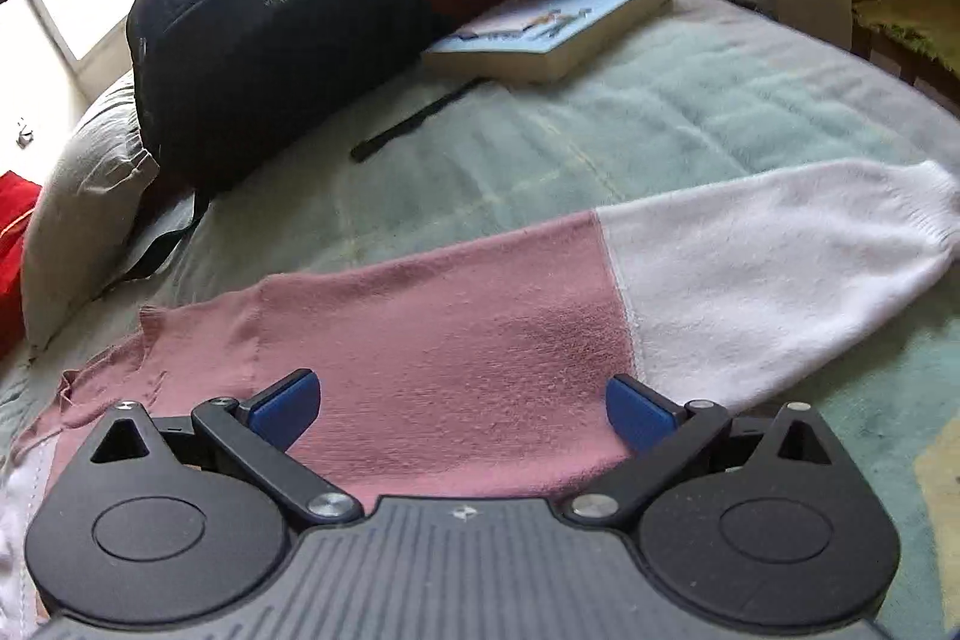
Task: Fold clothes
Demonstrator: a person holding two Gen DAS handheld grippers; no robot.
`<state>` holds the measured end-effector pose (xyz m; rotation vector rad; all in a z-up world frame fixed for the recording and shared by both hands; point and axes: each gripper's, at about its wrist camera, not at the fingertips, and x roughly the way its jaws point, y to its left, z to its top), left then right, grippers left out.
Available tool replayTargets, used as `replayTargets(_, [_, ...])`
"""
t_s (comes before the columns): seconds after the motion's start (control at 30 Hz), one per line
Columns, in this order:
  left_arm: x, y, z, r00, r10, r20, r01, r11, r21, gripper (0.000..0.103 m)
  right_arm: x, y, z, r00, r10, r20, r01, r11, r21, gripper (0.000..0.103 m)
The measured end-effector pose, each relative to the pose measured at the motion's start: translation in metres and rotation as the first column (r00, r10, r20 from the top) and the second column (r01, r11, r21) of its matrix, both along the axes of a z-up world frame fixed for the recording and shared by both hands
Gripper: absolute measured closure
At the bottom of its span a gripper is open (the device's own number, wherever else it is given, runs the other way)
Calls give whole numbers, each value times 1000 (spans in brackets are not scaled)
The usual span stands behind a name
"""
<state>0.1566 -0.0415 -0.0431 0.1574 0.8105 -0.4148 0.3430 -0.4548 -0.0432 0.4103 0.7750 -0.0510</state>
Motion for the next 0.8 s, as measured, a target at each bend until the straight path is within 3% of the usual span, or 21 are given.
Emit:
replayTargets(0.17, [-5, -1, 1, 1000, -21, 16, 21, 1000, -3, 1, 25, 39, 17, 996, 69, -55, -71, 997, -41, 0])
replayTargets(0.3, [-7, 6, 0, 1000, -10, 16, 10, 1000, -4, 1, 50, 83, 9, 980, 139, -144, -154, 983, -102, 0])
replayTargets(0.43, [-4, 9, -3, 1000, -4, 11, 5, 1000, -9, 1, 68, 106, -7, 981, 89, -171, -128, 963, -235, 0])
replayTargets(0.53, [-1, 9, -7, 1000, -6, 3, 6, 1000, -10, 1, 84, 104, -14, 988, 43, -149, -84, 956, -280, 0])
replayTargets(0.67, [-1, 13, -10, 1000, -2, -1, 2, 1000, -12, 1, 101, 99, -14, 987, 27, -160, -72, 957, -281, 0])
replayTargets(0.8, [0, 24, -11, 1000, 20, 1, -20, 999, -26, 1, 85, 110, 7, 981, 74, -180, -115, 966, -230, 0])
